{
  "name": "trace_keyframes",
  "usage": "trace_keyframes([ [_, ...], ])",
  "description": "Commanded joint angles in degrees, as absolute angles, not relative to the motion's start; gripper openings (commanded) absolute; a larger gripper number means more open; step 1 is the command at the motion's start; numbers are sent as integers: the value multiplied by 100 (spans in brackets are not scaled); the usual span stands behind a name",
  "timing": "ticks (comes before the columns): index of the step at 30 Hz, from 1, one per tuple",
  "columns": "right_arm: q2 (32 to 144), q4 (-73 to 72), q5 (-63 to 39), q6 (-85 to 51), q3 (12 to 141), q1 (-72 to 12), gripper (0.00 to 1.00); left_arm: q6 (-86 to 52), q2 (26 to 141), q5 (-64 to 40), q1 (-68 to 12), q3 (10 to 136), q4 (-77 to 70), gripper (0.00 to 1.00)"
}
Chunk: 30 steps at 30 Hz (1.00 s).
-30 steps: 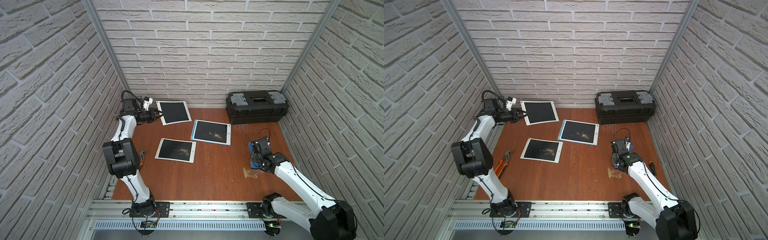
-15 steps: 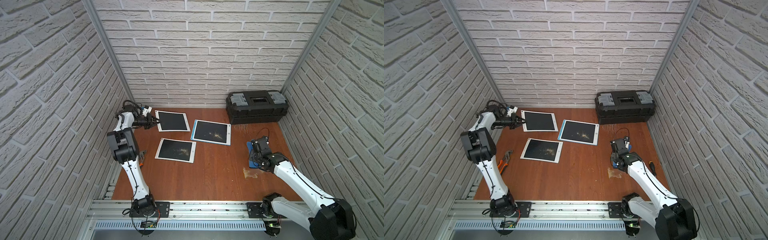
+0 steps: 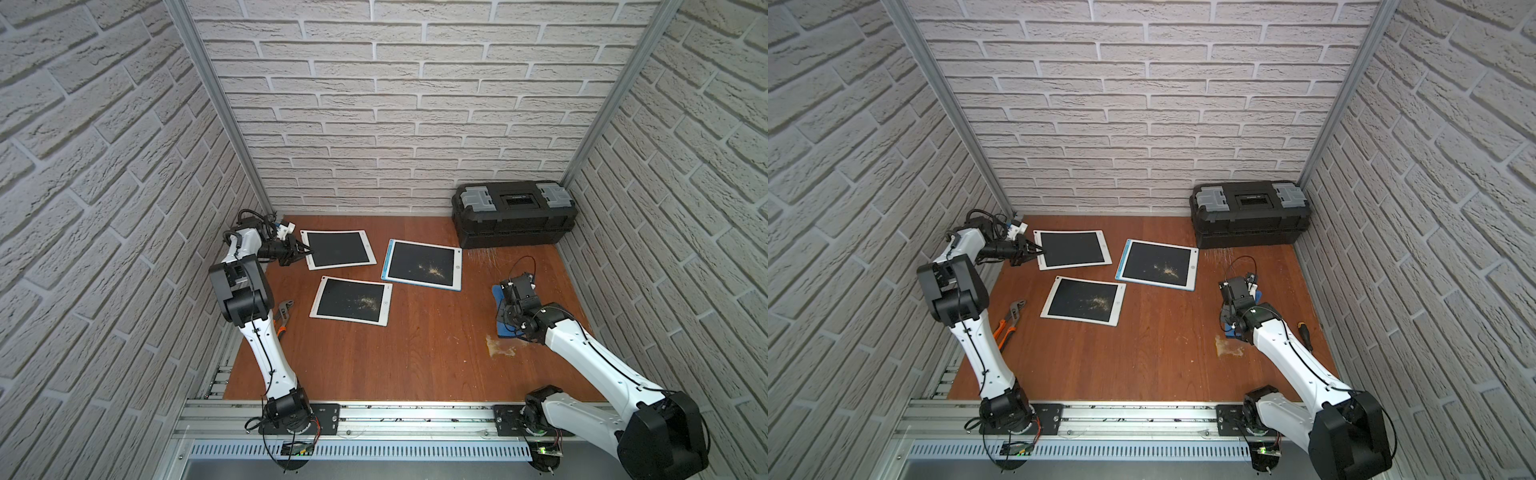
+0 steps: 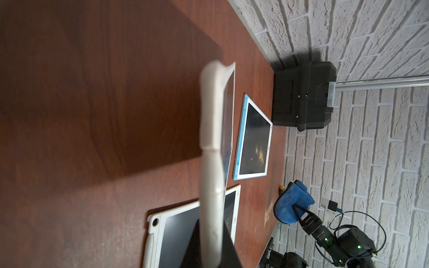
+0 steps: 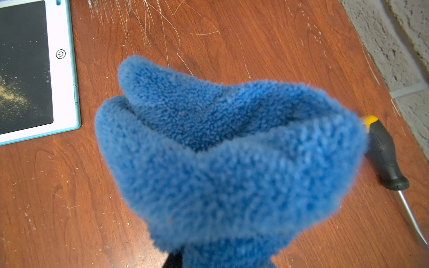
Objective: Wipe the drawing tablet
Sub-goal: Place the drawing tablet at the center of the board.
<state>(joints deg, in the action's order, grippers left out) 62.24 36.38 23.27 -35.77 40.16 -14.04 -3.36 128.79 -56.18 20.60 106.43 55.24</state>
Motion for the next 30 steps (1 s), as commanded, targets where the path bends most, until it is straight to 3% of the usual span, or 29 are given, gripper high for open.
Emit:
trace_keyframes([
  [1,6210,3463,2382,-3542,3991,-1378,3,-221,13028,-5300,2126,10556,5392,4],
  [8,6222,3463,2391,-3533,3982,-1376,3,-285,13018,-5208,2180,10490,5267,6],
  [10,6220,3469,2402,-3533,3981,-1371,3,-324,13009,-5187,2211,10455,5197,16],
  [20,6176,3490,2448,-3533,3979,-1375,3,-587,12992,-4937,2324,10307,4778,18],
  [30,6218,3487,2461,-3533,3979,-1377,3,-989,13665,-4600,2242,11380,4781,21],
])
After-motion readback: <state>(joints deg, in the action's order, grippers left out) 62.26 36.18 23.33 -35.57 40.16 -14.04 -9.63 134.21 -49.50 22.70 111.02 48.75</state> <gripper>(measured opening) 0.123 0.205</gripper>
